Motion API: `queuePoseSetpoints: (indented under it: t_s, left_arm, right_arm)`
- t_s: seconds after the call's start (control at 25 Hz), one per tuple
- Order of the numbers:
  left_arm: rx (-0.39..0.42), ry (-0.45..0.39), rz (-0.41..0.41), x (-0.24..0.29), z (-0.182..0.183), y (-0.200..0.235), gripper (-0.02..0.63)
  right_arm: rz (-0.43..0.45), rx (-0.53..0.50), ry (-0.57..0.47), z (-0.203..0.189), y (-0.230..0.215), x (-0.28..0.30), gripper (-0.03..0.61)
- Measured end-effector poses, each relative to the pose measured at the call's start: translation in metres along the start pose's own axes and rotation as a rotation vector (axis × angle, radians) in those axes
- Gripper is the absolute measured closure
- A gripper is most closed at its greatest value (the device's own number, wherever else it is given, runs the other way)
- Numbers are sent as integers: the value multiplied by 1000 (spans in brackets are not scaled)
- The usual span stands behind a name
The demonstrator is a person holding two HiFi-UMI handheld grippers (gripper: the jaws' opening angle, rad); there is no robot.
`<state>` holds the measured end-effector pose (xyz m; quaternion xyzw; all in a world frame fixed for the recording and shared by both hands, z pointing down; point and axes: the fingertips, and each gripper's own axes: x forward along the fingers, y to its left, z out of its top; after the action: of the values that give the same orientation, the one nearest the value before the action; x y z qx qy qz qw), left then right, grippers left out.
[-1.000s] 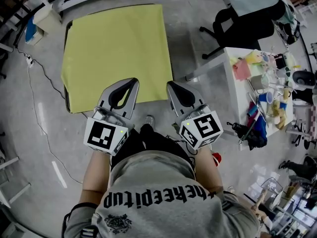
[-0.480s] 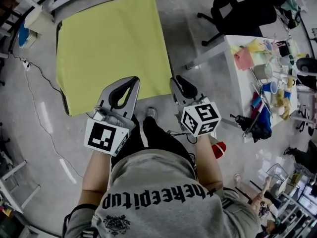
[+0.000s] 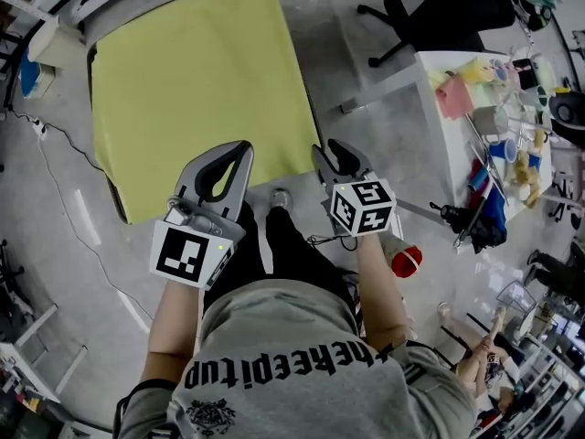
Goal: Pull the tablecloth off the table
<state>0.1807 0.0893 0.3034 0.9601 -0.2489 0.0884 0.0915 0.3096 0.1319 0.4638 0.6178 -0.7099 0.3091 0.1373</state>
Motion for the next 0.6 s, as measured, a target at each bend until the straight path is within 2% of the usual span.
queuePoseSetpoints:
  t_s: [0.6]
  left_arm:
    - [-13,47,-7,14,-16,14,600]
  right_arm:
    - [-77,52,210,-78,-32,45,405]
